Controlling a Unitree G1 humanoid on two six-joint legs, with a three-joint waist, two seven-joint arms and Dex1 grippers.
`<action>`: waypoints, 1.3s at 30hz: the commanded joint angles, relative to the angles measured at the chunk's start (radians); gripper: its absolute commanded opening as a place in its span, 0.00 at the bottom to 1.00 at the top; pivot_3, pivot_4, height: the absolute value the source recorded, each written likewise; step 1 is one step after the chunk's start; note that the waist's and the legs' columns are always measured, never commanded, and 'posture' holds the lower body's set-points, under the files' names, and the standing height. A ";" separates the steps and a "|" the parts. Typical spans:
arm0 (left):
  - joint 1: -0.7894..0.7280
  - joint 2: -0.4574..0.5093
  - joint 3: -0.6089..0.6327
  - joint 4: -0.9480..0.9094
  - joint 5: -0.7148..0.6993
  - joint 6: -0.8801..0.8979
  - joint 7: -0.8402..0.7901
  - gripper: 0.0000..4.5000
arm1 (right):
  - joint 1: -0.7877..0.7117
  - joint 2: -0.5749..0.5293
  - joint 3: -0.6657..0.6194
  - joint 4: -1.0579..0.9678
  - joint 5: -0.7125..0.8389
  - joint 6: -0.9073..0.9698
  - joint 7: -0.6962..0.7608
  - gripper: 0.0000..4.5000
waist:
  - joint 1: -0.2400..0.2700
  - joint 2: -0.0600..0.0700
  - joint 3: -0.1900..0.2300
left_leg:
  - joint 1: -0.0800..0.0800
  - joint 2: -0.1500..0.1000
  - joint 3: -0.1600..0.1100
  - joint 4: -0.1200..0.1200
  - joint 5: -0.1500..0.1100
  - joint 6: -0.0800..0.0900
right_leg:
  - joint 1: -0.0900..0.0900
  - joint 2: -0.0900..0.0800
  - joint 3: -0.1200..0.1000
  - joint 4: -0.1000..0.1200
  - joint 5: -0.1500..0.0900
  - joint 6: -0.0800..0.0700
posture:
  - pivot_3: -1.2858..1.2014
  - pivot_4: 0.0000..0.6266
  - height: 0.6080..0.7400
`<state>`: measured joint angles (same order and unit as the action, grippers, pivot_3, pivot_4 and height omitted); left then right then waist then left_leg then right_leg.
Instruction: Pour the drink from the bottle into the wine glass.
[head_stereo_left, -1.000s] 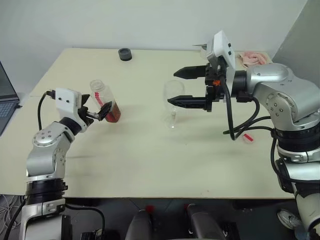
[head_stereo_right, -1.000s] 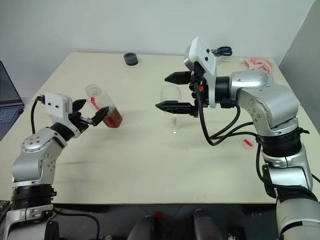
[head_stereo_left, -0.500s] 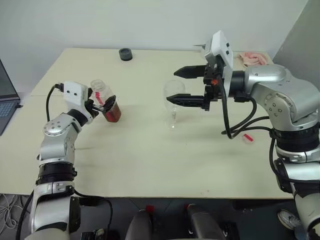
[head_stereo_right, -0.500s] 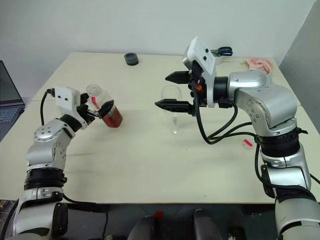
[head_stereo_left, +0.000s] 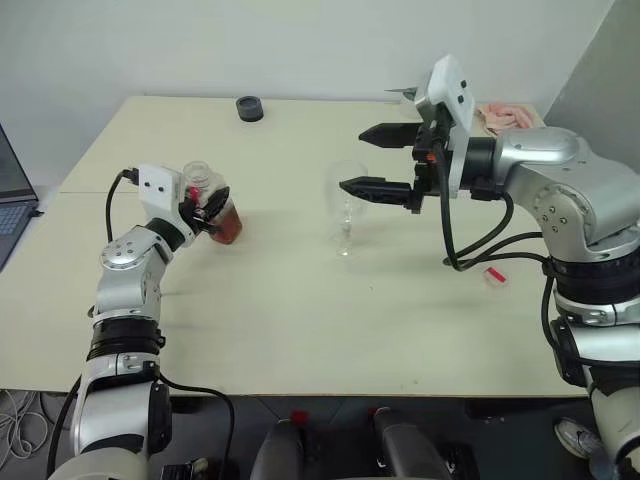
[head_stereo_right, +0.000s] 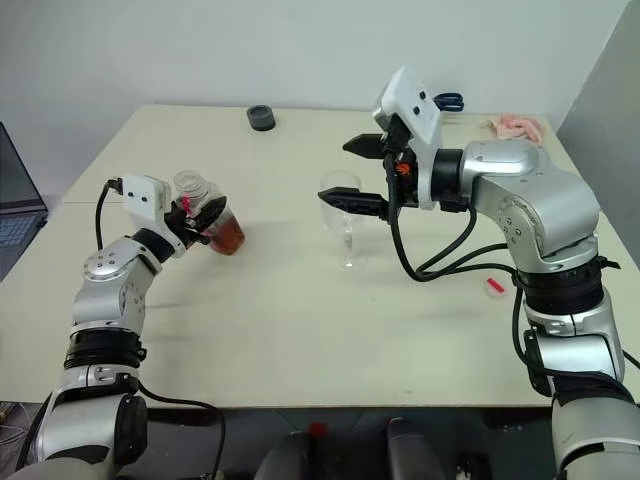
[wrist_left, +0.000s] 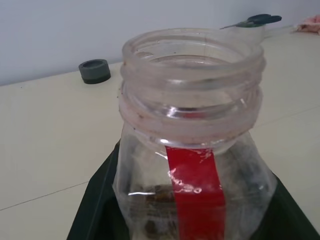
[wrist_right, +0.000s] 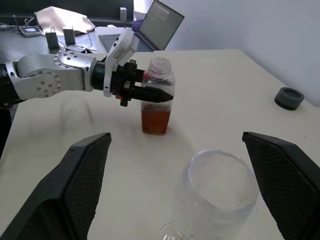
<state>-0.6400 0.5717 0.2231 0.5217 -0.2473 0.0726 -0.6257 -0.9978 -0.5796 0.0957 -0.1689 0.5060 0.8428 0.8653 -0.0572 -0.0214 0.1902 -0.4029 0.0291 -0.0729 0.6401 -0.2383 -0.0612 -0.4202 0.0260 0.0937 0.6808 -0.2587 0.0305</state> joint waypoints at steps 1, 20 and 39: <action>-0.052 0.066 -0.030 -0.050 0.035 -0.051 -0.061 0.40 | 0.076 -0.039 -0.121 -0.077 0.017 -0.080 -0.008 1.00 | 0.000 0.000 0.000 | -0.001 0.000 0.000 0.000 0.000 0.000 | 0.000 0.000 0.000 0.000 0.000 0.000 | 0.52 0.24 1.00; -0.510 0.017 -0.350 0.270 0.393 -0.570 -0.076 0.40 | 0.692 0.133 -0.313 -0.323 -0.024 -0.379 -0.289 1.00 | -0.004 -0.001 0.001 | -0.004 0.000 -0.003 0.004 0.000 0.000 | -0.001 0.003 -0.001 0.001 -0.002 0.006 | 0.52 0.24 1.00; -0.606 -0.022 -0.430 0.401 0.544 -0.791 -0.006 0.40 | 0.823 0.173 -0.230 -0.407 -0.024 -0.500 -0.306 1.00 | 0.001 -0.001 0.001 | -0.004 0.000 -0.003 0.005 0.000 0.000 | -0.001 0.003 -0.001 0.001 -0.002 0.006 | 0.52 0.24 1.00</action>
<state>-1.2006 0.5452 -0.2093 0.9411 0.2896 -0.6872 -0.6613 -0.1547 -0.3964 -0.1330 -0.5324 0.4643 0.3436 0.5620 -0.0564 -0.0226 0.1910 -0.4071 0.0287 -0.0756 0.6448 -0.2379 -0.0607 -0.4208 0.0285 0.0933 0.6818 -0.2610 0.0364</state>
